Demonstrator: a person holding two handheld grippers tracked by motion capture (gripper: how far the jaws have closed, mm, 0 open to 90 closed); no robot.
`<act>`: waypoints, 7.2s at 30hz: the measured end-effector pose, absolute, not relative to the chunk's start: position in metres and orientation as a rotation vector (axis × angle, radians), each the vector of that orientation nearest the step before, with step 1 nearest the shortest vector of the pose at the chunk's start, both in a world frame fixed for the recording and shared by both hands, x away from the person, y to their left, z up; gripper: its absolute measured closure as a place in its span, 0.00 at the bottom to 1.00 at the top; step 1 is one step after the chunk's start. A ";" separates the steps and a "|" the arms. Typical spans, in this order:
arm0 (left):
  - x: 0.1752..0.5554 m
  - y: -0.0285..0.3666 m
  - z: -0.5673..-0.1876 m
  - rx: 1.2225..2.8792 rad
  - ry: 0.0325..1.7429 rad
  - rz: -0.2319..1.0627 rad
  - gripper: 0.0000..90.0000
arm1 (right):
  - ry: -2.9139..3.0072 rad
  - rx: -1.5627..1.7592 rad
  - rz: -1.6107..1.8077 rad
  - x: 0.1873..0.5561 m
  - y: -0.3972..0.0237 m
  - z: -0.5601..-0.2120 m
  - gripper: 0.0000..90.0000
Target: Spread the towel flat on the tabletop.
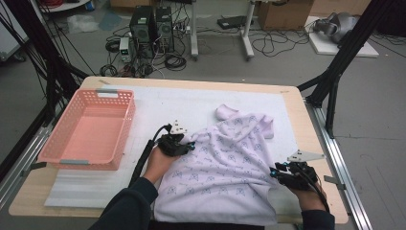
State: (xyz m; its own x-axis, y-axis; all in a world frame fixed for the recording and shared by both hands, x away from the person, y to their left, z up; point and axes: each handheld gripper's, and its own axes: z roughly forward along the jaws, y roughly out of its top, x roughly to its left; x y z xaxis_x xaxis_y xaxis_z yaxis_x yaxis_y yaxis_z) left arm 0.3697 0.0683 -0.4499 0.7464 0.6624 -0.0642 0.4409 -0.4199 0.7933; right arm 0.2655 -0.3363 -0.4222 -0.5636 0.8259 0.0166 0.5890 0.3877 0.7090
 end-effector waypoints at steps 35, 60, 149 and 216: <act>0.293 0.166 -0.439 2.027 0.894 0.305 0.78 | 2.368 1.183 1.000 0.345 -0.248 -0.437 0.84; 0.339 0.137 -0.400 1.908 0.911 0.338 0.42 | 2.449 1.162 0.923 0.276 -0.331 -0.408 0.71; 0.353 0.165 -0.435 1.997 1.128 0.335 0.97 | 2.516 1.116 1.045 0.309 -0.273 -0.435 0.92; 0.335 0.163 -0.451 1.928 1.055 0.296 0.90 | 2.124 1.342 1.031 0.375 -0.289 -0.399 0.61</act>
